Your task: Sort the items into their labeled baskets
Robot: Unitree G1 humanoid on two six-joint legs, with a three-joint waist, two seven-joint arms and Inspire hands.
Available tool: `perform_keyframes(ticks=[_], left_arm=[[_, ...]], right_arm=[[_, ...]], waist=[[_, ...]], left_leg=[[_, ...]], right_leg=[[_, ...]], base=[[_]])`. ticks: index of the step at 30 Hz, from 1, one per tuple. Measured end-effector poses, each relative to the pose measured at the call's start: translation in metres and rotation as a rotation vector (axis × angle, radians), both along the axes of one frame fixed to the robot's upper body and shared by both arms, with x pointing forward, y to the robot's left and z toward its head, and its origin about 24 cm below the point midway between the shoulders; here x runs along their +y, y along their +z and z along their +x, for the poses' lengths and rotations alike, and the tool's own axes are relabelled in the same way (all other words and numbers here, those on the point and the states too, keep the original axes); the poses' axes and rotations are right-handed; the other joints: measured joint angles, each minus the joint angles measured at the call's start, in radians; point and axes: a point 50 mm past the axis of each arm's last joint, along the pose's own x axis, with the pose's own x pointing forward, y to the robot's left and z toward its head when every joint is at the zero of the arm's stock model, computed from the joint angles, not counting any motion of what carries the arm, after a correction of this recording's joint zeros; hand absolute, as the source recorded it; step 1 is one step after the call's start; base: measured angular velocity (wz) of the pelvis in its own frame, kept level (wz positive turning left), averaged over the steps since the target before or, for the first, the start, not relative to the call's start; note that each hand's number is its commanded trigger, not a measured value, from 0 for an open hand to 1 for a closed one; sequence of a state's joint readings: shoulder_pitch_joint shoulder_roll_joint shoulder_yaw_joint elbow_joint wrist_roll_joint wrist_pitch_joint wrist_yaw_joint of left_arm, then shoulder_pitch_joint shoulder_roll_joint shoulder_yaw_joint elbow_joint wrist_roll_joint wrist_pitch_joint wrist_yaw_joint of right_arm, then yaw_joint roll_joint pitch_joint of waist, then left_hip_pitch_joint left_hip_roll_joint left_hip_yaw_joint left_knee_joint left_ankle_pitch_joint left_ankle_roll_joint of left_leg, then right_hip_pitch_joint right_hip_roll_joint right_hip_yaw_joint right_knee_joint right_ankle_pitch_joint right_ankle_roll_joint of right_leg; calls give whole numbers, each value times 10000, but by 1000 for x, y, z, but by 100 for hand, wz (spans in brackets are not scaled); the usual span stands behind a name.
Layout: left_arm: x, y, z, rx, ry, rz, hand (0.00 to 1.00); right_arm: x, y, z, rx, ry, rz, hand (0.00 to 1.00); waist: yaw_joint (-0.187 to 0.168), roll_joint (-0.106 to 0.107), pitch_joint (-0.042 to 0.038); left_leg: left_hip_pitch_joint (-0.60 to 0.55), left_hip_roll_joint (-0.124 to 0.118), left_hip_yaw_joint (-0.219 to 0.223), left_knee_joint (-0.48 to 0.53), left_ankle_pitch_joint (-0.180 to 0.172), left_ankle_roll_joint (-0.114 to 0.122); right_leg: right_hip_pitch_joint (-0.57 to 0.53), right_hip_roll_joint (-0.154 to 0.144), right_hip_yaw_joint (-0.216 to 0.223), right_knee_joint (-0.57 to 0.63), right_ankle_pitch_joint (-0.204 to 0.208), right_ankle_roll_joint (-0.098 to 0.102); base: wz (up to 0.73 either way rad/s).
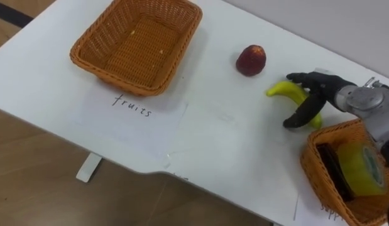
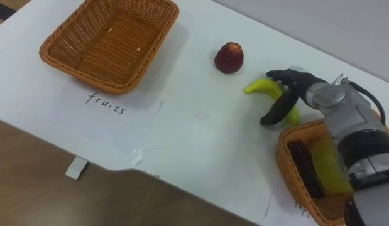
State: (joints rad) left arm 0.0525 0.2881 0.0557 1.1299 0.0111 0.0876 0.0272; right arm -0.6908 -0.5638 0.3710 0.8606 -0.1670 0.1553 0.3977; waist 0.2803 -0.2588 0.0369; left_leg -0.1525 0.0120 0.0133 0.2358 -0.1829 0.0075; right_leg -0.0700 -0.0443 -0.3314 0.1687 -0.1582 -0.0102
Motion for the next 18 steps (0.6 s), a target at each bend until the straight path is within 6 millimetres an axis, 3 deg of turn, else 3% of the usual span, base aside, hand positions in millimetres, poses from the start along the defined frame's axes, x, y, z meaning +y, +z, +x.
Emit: perform_keyframes(ticks=[11, 18], left_arm=[[1, 1, 1, -32, -10, 28, 0], [1, 0, 0, 27, 26, 47, 0]], right_arm=[[-6, 10, 2, -365, -21, -620, 100], [-5, 5, 0, 12, 171, -555, 100]], waist=[[26, 5, -4], [32, 81, 14]], left_leg=[[72, 12, 28, -6, -2, -3], [167, 5, -13, -6, -2, -3]], right_leg=[[81, 20, -1, -13, 2, -3], [185, 15, -7, -20, 2, -3]], base=[[0], [0]])
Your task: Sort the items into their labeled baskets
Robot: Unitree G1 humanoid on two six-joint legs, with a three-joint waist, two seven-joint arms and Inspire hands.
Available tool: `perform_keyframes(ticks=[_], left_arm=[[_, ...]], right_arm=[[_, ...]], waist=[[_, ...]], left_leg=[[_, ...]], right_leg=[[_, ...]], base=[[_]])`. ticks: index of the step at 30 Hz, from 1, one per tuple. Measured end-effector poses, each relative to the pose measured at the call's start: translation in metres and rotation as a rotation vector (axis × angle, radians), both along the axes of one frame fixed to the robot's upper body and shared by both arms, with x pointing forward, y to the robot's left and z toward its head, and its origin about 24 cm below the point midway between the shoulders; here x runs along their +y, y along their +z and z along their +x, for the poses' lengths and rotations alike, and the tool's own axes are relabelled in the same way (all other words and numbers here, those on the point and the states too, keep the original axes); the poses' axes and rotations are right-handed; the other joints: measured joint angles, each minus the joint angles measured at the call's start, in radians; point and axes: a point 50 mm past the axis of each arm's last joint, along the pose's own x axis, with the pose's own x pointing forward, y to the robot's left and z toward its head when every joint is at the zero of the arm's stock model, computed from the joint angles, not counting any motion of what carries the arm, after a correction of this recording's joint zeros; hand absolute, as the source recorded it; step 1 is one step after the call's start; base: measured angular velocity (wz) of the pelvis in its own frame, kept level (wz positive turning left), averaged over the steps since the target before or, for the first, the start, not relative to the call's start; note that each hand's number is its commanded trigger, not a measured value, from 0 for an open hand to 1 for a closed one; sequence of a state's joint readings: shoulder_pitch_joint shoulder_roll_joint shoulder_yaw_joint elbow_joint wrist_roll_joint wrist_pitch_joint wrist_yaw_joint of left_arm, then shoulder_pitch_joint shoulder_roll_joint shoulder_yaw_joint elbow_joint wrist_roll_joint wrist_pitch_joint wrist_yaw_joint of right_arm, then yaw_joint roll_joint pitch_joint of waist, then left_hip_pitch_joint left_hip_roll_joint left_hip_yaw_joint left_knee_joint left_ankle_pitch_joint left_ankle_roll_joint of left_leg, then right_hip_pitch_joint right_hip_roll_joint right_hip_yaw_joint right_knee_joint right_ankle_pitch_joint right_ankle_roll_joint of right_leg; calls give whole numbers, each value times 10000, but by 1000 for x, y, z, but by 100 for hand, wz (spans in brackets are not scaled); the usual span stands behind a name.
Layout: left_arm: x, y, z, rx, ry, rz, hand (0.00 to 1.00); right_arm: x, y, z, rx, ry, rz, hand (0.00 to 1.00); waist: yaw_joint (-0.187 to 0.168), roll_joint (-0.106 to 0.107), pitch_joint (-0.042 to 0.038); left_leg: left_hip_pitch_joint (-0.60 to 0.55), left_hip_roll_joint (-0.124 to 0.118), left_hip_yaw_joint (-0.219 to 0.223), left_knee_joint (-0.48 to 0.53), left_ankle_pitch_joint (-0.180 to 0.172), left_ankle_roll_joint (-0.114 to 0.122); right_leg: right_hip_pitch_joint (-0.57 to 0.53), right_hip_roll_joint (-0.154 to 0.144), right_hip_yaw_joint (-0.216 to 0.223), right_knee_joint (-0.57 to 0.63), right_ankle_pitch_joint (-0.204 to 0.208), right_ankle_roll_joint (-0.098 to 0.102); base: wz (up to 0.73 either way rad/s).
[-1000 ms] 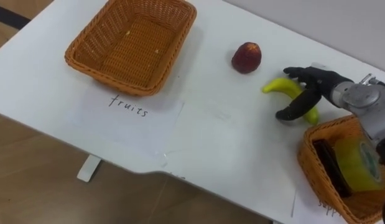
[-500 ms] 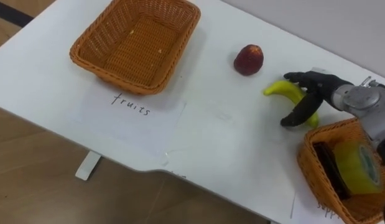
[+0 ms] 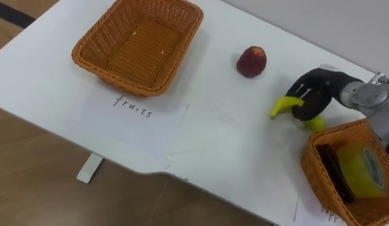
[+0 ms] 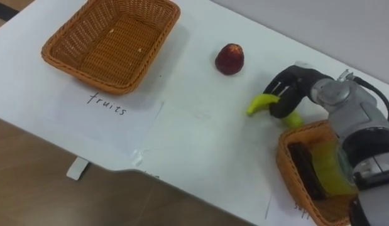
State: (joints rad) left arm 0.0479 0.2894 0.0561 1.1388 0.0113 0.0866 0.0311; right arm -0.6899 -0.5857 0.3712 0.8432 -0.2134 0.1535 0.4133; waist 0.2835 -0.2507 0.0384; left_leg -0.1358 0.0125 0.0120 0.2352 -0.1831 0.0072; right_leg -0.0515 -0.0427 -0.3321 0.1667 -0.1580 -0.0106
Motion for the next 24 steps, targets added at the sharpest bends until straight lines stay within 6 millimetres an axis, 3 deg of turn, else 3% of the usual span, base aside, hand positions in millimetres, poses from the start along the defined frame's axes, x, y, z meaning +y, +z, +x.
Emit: perform_keyframes(ticks=[3, 9, 12, 14, 17, 24], left_arm=[[0, 0, -1, 11, 32, 70, 0], [-1, 0, 1, -117, 124, 235, 0], [1, -1, -8, 21, 383, 315, 0], [1, -2, -16, 162, 457, 343, 0], [3, -2, -23, 252, 683, 353, 0], [5, -2, -28, 239, 1042, 423, 0]], right_arm=[[0, 0, 0, 34, 26, 64, 100], [3, 2, 1, -95, 133, 165, 100], [13, 10, 4, -481, 555, 123, 100], [23, 22, 8, -1081, 950, 126, 100], [34, 37, 11, -1872, 1349, 197, 100], [35, 63, 11, -3467, 1215, 524, 100]], waist=[[-10, 74, -11], [-48, 316, -145], [-175, 368, -183], [-436, 344, -278], [-655, 330, -293], [-918, 416, -324]], left_leg=[[33, -1, -17, 3, 0, 0], [96, -17, 10, -35, 6, 0], [287, -16, 95, -127, 8, 0], [357, -22, 98, -132, 8, 0], [541, -21, 125, -142, 8, 0], [903, -37, 88, -235, 8, 1]], right_leg=[[21, -3, 24, 3, 0, 0], [23, -20, 90, 33, 0, 0], [134, -25, 171, 28, 0, 0], [204, -48, 191, 23, 0, 1], [385, -57, 228, 7, -2, 4], [719, -44, 217, 9, -5, 9]], base=[[0], [-4], [-7], [0], [-1], [0]])
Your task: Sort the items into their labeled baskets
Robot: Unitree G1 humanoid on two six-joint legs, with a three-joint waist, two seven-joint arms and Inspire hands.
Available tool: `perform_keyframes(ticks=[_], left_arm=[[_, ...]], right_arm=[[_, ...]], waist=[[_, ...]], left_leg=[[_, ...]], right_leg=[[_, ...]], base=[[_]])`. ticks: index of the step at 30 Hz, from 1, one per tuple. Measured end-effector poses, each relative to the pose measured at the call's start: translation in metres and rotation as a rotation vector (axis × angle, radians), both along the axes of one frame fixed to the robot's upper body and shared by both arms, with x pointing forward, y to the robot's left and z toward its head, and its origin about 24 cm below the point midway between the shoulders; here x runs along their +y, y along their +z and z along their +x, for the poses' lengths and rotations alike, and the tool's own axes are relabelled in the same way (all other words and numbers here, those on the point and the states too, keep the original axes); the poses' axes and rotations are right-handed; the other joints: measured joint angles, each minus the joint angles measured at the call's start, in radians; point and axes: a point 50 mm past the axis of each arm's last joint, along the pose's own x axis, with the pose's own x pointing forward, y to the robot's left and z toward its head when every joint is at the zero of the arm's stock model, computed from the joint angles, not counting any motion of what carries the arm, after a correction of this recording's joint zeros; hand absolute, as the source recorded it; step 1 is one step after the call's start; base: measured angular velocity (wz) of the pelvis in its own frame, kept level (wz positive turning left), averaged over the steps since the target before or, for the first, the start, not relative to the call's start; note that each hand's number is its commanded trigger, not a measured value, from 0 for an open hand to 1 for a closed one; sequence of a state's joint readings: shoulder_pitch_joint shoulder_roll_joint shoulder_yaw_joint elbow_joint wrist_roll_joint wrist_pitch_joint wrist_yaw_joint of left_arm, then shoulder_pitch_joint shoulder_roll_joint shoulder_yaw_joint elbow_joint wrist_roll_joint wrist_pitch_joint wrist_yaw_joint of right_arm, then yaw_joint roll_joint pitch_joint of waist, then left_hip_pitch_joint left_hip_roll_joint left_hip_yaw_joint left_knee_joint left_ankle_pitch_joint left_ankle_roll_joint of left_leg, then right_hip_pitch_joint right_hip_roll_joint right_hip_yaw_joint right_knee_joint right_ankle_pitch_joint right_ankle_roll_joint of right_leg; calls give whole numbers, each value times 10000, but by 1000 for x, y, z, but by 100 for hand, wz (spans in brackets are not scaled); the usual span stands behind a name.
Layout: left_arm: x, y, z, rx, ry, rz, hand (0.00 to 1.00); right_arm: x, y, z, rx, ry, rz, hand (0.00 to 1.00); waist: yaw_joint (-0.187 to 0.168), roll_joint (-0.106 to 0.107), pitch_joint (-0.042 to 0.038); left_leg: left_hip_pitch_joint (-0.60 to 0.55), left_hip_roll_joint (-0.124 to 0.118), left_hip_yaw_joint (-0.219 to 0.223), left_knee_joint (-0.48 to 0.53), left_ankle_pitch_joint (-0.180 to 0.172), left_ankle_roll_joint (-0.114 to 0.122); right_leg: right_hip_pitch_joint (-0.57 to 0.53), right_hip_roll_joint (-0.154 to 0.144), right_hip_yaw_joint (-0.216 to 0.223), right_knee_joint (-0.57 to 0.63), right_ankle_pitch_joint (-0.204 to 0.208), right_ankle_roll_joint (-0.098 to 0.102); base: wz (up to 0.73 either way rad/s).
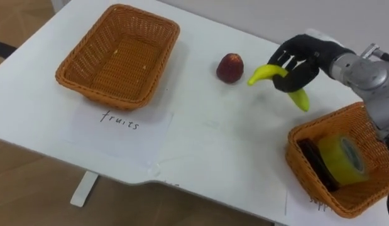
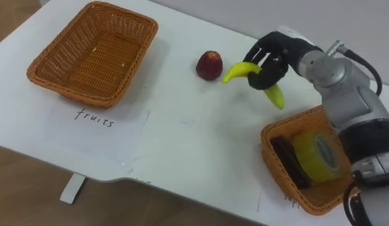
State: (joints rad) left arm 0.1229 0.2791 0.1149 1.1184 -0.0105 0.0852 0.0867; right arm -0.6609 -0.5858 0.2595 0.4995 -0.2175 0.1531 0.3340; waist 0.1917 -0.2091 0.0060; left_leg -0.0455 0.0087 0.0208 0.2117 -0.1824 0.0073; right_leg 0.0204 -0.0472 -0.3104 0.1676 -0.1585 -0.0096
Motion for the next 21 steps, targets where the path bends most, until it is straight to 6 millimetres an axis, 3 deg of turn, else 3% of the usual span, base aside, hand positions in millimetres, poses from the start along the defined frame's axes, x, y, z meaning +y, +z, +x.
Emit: perform_keyframes(ticks=[2, 4, 16, 21], left_arm=[[-2, -1, -4, 80, 85, 95, 0], [-5, -3, -7, 132, 123, 55, 0], [-6, -1, -6, -119, 71, 250, 0], [-8, -2, -12, -42, 110, 203, 0]], right_arm=[[4, 7, -3, -646, 81, -362, 100], [8, 14, -3, -1108, 169, -735, 100], [35, 43, -15, -3140, 1048, -752, 100], [38, 53, -18, -3603, 1151, -280, 100]], waist=[[-19, 96, -88], [-76, 226, -109], [-229, 284, -121], [9, 295, -108]], left_leg=[[121, -7, 5, -67, 3, 5], [252, -12, 11, -93, 5, 8], [424, -14, 17, -304, 71, 0], [625, -20, -7, -371, 74, 4]], right_leg=[[73, 7, 42, 8, 1, 2], [193, 7, 63, 11, 2, 2], [331, 5, -34, 24, 2, 3], [428, 5, -41, 15, 1, 5]], base=[[-4], [-4], [0], [1]])
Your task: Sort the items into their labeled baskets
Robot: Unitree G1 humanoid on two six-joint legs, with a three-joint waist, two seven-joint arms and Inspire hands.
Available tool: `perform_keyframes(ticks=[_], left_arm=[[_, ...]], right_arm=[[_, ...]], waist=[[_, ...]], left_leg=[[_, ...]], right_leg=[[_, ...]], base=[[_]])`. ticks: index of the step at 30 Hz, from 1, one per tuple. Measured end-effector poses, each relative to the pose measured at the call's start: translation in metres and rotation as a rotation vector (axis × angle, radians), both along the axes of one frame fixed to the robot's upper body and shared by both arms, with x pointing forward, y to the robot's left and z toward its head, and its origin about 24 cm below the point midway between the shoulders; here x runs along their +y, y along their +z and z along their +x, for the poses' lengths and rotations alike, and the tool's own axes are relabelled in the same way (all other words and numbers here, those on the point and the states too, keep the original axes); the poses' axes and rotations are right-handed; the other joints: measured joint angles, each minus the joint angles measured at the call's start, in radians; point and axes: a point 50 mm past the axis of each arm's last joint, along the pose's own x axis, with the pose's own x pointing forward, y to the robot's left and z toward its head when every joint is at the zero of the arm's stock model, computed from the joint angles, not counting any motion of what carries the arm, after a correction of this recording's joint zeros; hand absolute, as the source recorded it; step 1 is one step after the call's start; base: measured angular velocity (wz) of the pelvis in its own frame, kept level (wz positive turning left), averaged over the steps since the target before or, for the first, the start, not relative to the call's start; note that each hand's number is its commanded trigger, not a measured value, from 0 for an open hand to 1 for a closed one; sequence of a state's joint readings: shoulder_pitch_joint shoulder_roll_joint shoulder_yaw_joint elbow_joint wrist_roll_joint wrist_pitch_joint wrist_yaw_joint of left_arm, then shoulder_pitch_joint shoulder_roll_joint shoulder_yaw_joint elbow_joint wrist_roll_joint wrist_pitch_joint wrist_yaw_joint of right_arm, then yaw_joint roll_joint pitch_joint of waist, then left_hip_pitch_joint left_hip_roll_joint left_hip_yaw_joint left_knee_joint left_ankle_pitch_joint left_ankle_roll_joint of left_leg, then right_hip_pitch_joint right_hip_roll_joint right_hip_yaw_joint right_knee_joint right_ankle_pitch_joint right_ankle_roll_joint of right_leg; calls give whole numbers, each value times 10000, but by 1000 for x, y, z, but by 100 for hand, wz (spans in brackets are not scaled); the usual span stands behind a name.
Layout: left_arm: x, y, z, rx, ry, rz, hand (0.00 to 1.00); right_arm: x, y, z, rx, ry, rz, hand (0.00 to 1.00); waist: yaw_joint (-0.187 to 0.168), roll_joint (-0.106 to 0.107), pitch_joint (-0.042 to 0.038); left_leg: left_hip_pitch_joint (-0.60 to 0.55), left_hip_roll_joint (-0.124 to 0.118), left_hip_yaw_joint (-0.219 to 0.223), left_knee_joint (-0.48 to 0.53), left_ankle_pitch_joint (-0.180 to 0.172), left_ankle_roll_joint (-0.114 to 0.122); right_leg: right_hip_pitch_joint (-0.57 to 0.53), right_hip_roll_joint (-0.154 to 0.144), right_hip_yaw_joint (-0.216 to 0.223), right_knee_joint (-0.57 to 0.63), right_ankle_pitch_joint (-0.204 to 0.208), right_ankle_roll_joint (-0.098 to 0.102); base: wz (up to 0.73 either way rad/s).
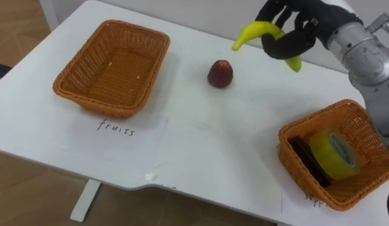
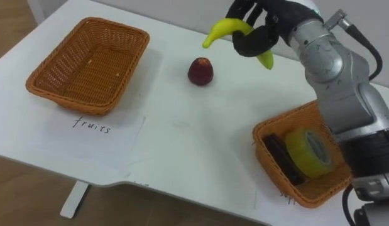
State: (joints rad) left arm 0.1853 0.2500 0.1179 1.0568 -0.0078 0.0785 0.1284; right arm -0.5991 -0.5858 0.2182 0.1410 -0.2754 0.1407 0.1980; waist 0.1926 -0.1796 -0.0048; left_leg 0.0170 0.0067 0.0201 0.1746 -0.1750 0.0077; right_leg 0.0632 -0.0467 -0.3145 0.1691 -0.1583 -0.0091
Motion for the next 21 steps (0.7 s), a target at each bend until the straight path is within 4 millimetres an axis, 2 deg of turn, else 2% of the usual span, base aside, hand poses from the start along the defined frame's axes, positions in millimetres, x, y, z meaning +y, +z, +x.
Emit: perform_keyframes(ticks=[1, 2, 3, 4, 5, 7, 12, 14, 17, 21], left_arm=[[-1, 0, -1, 6, 16, -30, 0], [-1, 0, 0, -41, 7, -45, 0], [-2, 0, -1, -27, 10, -51, 0], [-2, -1, -1, -9, 9, -83, 0], [-4, -1, -2, 2, -26, -142, 0], [-7, -2, -3, 7, -51, -269, 0], [-10, -2, -3, -9, -279, -426, 0], [-10, -3, -6, 66, -297, -462, 0], [-11, -2, -5, 50, -524, -512, 0], [-11, -2, -8, 167, -670, -513, 0]], right_arm=[[0, 0, 0, -16, 0, 102, 100], [0, 0, 0, -13, 38, 224, 100], [0, 0, 0, 9, 69, 340, 100], [1, 0, 0, 45, 120, 491, 100], [1, 0, 0, 60, 132, 530, 100], [0, -1, 0, 81, 80, 514, 100], [3, -3, 1, 133, 123, 642, 100], [5, -4, 1, 181, 171, 713, 100], [7, -7, 2, 242, 192, 906, 100], [14, -12, 5, 379, 277, 1444, 100]], waist=[[61, 38, 39], [82, -26, 13], [93, -22, 32], [111, 17, 87], [189, 22, 100], [346, 29, 123], [405, 62, 150], [563, 88, 169], [634, 153, 218], [697, 178, 235]], left_leg=[[50, -2, -2, -43, 0, 0], [51, -8, -44, -70, 0, 0], [48, -12, -63, -78, 0, 1], [39, -19, -95, -79, 0, 1], [39, -22, -106, -80, 1, 2], [37, -34, -152, -75, 1, 5], [-53, -53, -377, -55, 8, 15], [-54, -55, -382, -49, 9, 15], [-64, -56, -481, -26, 9, 16], [-59, -72, -510, -14, 11, 19]], right_leg=[[29, -6, -22, -10, -2, 4], [31, -14, -68, -6, -7, 11], [32, -19, -101, -6, -10, 16], [44, -28, -172, -3, -13, 21], [49, -39, -169, 6, -15, 24], [63, -58, -170, 3, -17, 28], [87, -139, -284, 2, -69, 112], [86, -141, -376, 5, -71, 115], [133, -159, -458, 9, -73, 118], [173, -194, -479, 7, -111, 180]], base=[[3], [5], [11], [8], [6], [5], [15], [2], [8], [4]])
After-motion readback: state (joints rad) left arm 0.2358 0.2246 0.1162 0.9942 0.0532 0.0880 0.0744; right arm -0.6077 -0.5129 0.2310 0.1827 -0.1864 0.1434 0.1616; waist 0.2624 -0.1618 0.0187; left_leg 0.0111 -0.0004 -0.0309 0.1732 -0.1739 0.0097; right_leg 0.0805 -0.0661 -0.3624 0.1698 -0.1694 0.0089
